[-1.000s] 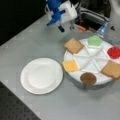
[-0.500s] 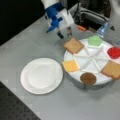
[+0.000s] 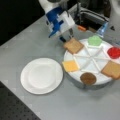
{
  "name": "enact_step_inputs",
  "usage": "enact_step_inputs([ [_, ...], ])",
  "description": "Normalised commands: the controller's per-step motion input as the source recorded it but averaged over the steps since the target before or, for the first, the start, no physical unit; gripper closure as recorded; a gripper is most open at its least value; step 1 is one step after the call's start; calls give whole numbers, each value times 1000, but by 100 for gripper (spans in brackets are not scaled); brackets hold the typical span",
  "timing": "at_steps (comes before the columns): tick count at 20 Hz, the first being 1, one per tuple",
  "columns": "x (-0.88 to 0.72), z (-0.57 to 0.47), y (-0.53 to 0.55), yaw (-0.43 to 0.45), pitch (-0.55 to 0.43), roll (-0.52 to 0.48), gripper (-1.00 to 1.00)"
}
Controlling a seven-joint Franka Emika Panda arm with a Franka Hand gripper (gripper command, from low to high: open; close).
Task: Ingredient selection for cheeseburger or sandwich
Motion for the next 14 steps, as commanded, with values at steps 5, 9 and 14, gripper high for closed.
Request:
enact_step_inputs([
  [5,202,-186,-387,186,-118,467,-100],
  [9,237,-182,-345,189,-92,445,-100],
  [14,216,-107,-283,187,-60,361,-100],
])
